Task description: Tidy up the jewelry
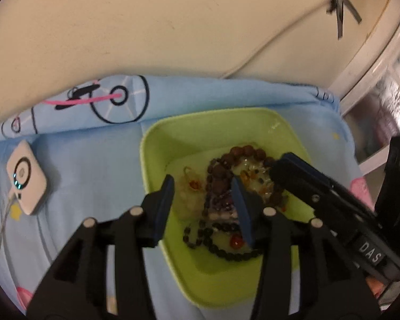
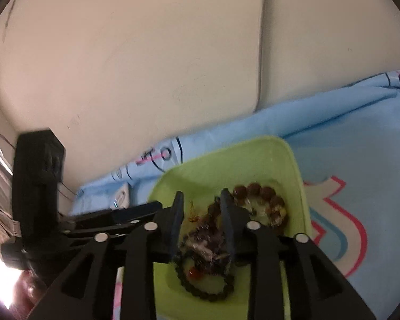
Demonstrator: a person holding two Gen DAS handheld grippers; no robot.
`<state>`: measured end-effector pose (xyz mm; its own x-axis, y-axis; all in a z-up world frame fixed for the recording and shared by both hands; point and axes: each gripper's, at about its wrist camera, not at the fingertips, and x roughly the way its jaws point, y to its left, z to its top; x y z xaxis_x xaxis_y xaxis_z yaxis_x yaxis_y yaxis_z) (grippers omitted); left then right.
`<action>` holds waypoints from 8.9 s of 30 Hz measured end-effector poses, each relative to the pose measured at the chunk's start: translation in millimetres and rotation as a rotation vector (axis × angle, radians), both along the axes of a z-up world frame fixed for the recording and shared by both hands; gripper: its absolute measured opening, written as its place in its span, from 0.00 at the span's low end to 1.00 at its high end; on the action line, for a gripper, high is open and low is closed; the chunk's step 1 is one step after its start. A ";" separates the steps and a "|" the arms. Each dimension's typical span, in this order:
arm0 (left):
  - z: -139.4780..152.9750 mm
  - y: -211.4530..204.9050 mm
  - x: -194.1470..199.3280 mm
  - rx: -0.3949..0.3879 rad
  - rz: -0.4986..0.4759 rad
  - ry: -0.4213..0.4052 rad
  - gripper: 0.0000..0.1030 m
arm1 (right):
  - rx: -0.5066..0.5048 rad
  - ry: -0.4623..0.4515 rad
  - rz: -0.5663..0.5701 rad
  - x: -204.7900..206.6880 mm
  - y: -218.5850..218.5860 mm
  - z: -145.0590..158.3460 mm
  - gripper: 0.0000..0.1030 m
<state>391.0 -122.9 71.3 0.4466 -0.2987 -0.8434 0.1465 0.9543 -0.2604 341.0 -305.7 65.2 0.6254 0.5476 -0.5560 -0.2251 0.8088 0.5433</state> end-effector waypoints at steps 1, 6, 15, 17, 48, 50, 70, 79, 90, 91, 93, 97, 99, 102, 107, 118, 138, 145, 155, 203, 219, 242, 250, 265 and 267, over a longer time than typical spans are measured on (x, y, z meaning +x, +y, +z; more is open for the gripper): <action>5.8 2.7 -6.7 -0.012 -0.003 -0.018 0.42 | 0.029 -0.017 -0.007 -8.7 -4.0 2.1 0.10; 31.5 7.9 -70.4 0.032 -0.012 -0.137 0.42 | 0.072 -0.052 -0.034 -48.7 -7.4 8.5 0.10; 6.1 23.3 -213.2 0.179 0.050 -0.189 0.42 | 0.089 -0.051 -0.054 -161.6 17.7 -4.9 0.10; -2.0 24.7 -238.4 0.205 0.065 -0.185 0.42 | 0.097 -0.022 -0.057 -185.9 22.4 -14.4 0.10; -25.9 42.3 -353.0 0.271 0.072 -0.318 0.47 | -0.001 0.063 -0.219 -259.3 26.1 -38.9 0.10; -28.3 41.7 -346.6 0.269 0.069 -0.312 0.48 | -0.017 0.045 -0.254 -263.6 24.7 -36.8 0.10; -39.7 27.6 -311.7 0.325 0.046 -0.306 0.48 | -0.106 -0.027 -0.298 -247.9 2.8 -22.7 0.42; -36.3 23.6 -317.0 0.372 0.050 -0.341 0.58 | -0.051 0.030 -0.287 -243.6 -4.9 -31.0 0.44; -31.5 27.4 -319.6 0.377 0.074 -0.371 0.65 | -0.096 -0.003 -0.269 -248.6 5.1 -25.7 0.45; -31.1 27.0 -320.3 0.377 0.075 -0.373 0.65 | -0.096 -0.004 -0.270 -249.1 4.7 -25.7 0.44; -30.6 26.3 -320.9 0.380 0.073 -0.377 0.67 | -0.095 -0.003 -0.270 -249.1 4.6 -25.7 0.45; -31.3 26.2 -321.6 0.380 0.072 -0.378 0.69 | -0.095 0.001 -0.267 -249.1 5.3 -25.7 0.45; -31.2 26.0 -321.8 0.381 0.073 -0.378 0.69 | -0.094 0.004 -0.264 -248.2 5.4 -26.0 0.45; -31.4 25.8 -322.0 0.380 0.073 -0.376 0.69 | -0.091 0.007 -0.265 -248.2 5.2 -26.2 0.45; -31.3 26.9 -321.4 0.380 0.071 -0.377 0.69 | -0.090 0.008 -0.267 -248.9 5.5 -26.0 0.45; -30.7 27.1 -322.0 0.376 0.068 -0.378 0.69 | -0.089 0.012 -0.266 -248.2 4.8 -26.8 0.45; -26.5 27.8 -326.2 0.335 0.064 -0.393 0.69 | -0.113 0.023 -0.273 -246.5 7.2 -28.3 0.45; -9.3 95.5 -354.9 0.222 0.114 -0.417 0.69 | -0.084 0.034 -0.274 -246.0 4.6 -29.2 0.46; -4.6 185.0 -368.8 0.232 0.273 -0.362 0.80 | -0.071 0.036 -0.225 -244.8 13.9 -25.6 0.58; 23.5 -8.3 -167.9 0.051 -0.172 -0.206 0.07 | -0.214 -0.165 0.087 -152.5 32.8 39.6 0.00; 27.8 30.8 -159.1 -0.030 -0.029 -0.250 0.13 | -0.046 -0.109 0.002 -128.3 14.3 19.0 0.00; -36.5 189.1 -349.3 0.100 0.221 -0.105 0.28 | -0.384 -0.037 0.603 -223.7 279.1 -22.0 0.06; -42.6 174.3 -344.9 0.173 0.201 -0.134 0.08 | -0.487 -0.090 0.577 -237.4 278.1 -32.1 0.00; -47.6 10.4 -298.0 0.104 -0.177 -0.125 0.07 | -0.427 -0.024 0.298 -251.5 113.7 -22.9 0.00; -47.5 -17.8 -295.3 0.101 -0.237 -0.129 0.07 | -0.418 -0.017 0.246 -256.7 88.9 -22.3 0.00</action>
